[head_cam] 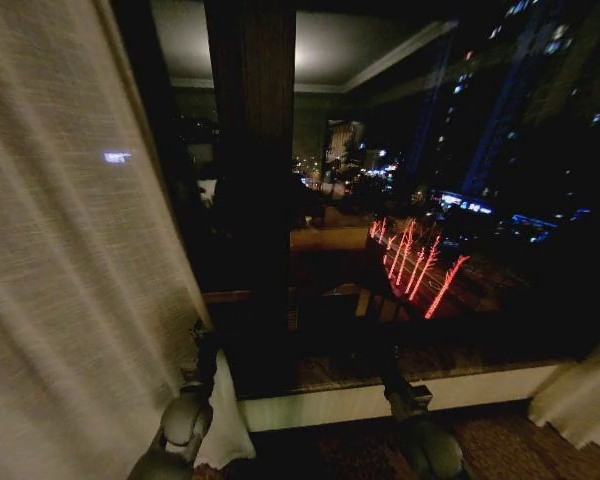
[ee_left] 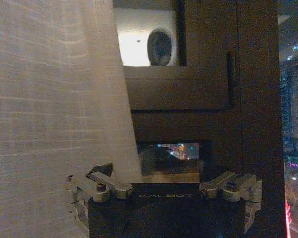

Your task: Open the curtains by pulling them apart, changing their state from closed to fully open.

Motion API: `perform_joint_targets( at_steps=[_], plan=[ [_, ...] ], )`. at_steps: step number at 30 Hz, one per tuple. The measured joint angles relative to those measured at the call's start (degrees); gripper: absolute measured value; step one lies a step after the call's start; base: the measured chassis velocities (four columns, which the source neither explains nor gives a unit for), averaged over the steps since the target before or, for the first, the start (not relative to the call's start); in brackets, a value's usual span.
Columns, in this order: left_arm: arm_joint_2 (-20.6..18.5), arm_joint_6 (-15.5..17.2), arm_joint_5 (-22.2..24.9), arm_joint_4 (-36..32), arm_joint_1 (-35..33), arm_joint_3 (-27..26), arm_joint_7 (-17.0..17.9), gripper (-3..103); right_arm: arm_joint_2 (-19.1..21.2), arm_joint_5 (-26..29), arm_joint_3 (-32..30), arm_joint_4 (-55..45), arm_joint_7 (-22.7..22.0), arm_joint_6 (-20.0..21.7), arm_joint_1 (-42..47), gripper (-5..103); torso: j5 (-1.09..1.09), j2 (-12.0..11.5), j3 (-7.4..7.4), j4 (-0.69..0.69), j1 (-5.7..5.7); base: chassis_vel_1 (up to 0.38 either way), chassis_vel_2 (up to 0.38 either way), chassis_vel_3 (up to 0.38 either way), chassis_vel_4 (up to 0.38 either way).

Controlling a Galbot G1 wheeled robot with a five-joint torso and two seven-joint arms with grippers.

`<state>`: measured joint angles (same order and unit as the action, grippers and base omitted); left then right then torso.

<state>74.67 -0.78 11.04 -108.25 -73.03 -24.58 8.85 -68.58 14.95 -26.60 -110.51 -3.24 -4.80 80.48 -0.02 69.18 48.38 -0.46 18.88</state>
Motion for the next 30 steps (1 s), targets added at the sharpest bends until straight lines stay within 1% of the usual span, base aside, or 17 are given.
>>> perform_joint_targets(
  at_steps=[3, 5, 8, 10, 16, 19, 22, 24, 28, 30],
  plan=[
    [-0.1, -0.1, 0.1, -1.4, -1.4, -1.1, 0.2, 100, 0.0, 0.0, 0.0, 0.0, 0.0, 0.0, 0.0, 100, 0.00, 0.0, 0.00, 0.00, 0.00, 0.000, 0.000, 0.000, 0.000],
    [0.0, -0.3, 0.1, -2.4, -2.8, -3.1, 1.3, 100, 0.0, 0.0, 0.0, 0.0, 0.0, 0.0, 0.0, 100, 0.01, 0.0, -0.01, 0.00, -0.01, 0.000, 0.000, 0.000, 0.000],
    [0.0, -0.3, 0.4, -2.3, -3.2, -4.1, 1.8, 100, 0.0, 0.0, 0.0, 0.0, 0.0, 0.0, 0.0, 100, 0.02, 0.0, 0.00, 0.00, -0.01, 0.000, 0.000, 0.000, 0.000],
    [0.0, -0.7, 0.8, -1.5, -3.2, -5.5, 2.3, 100, 0.0, 0.0, 0.0, 0.0, 0.0, 0.0, 0.0, 100, 0.01, 0.0, 0.00, -0.01, 0.00, 0.000, 0.000, 0.000, 0.000],
    [-0.1, -0.8, 0.9, -0.3, -2.9, -7.2, 3.4, 100, 0.0, 0.0, 0.0, 0.0, 0.0, 0.0, 0.0, 100, 0.00, 0.0, 0.00, -0.01, -0.01, 0.000, 0.000, 0.000, 0.000],
    [-0.1, -0.1, 0.6, 0.3, -2.7, -9.2, 4.7, 100, 0.0, 0.0, 0.0, 0.0, 0.0, 0.0, 0.0, 100, 0.02, 0.0, 0.00, 0.00, 0.00, 0.000, 0.000, 0.000, 0.000],
    [-0.2, 0.1, 0.7, 1.2, -2.4, -10.3, 4.9, 100, 0.0, 0.0, 0.0, 0.0, 0.0, 0.0, 0.0, 100, 0.01, 0.0, 0.00, 0.00, 0.00, 0.000, 0.000, 0.000, 0.000],
    [-0.8, -0.1, 1.4, 3.0, -1.6, -11.3, 4.9, 100, 0.0, 0.0, 0.0, 0.0, 0.0, 0.0, 0.0, 100, 0.00, 0.0, 0.00, 0.00, -0.01, 0.000, 0.000, 0.000, 0.000],
    [-1.2, -0.3, 2.0, 3.3, -1.6, -11.6, 4.8, 100, 0.0, 0.0, 0.0, 0.0, 0.0, 0.0, 0.0, 100, 0.01, 0.0, 0.00, -0.01, 0.00, 0.000, 0.000, 0.000, 0.000],
    [-0.7, -0.5, 1.3, 1.7, -2.8, -10.6, 4.9, 100, 0.0, 0.0, 0.0, 0.0, 0.0, 0.0, 0.0, 100, 0.01, 0.0, 0.00, 0.00, 0.00, 0.000, 0.000, 0.000, 0.000]
  ],
)
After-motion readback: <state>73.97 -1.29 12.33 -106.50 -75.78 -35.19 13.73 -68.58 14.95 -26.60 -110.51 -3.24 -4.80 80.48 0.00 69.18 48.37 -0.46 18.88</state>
